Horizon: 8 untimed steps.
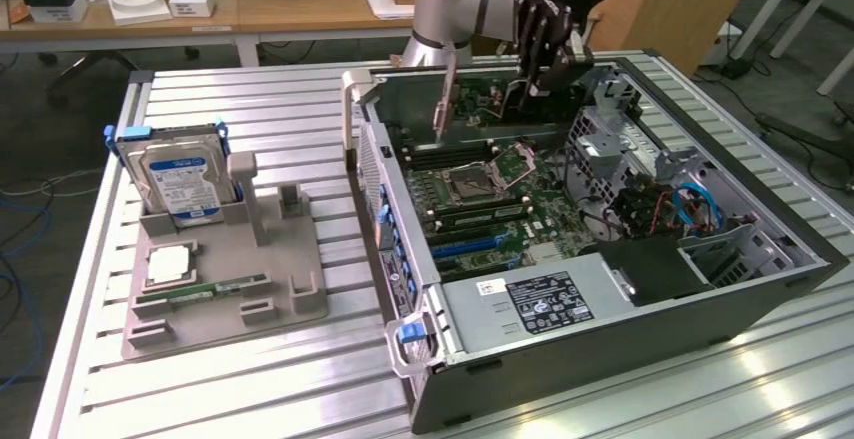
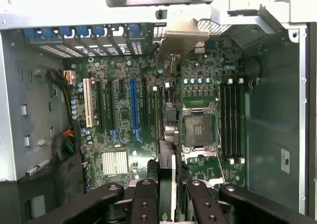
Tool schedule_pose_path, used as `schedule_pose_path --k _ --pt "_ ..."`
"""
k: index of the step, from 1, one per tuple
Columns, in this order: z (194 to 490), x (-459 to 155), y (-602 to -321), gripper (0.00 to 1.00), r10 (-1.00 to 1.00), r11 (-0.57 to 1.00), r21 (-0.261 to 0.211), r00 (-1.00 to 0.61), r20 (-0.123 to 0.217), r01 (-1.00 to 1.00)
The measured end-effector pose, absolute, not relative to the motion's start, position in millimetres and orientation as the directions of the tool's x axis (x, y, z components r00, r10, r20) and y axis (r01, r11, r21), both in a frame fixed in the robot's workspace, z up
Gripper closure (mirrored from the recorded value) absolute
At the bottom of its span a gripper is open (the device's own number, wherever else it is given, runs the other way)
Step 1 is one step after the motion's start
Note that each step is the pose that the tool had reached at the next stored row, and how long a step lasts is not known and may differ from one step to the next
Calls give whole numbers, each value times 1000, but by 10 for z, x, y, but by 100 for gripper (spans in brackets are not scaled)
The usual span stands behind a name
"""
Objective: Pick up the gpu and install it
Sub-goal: 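Insert the gpu into the slot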
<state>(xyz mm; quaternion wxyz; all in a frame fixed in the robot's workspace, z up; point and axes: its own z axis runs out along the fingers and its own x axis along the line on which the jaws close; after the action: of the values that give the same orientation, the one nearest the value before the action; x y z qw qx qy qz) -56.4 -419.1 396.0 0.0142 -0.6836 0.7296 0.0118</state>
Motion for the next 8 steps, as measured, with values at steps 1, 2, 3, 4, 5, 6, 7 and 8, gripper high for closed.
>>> schedule_pose_path --k 1,2,3,4,5,6,7,8 --pt "3951 -562 -4191 74 -997 64 -3 -64 -37 -998" --pt "3941 -557 -4191 74 -997 63 -4 -63 -37 -998" --pt "3931 -549 -4190 74 -998 60 -4 -60 -37 -998" --pt "3921 -546 -4190 74 -998 52 -4 -52 -37 -999" --pt "3913 -545 -4190 74 -999 37 -4 -37 -37 -999" --pt "3905 -545 -4190 74 -999 20 -4 -19 -37 -1000" --pt "3895 -542 -4190 74 -999 7 -5 -7 -37 -1000" --pt "3879 -540 -4190 74 -999 3 -4 -2 -37 -1000"
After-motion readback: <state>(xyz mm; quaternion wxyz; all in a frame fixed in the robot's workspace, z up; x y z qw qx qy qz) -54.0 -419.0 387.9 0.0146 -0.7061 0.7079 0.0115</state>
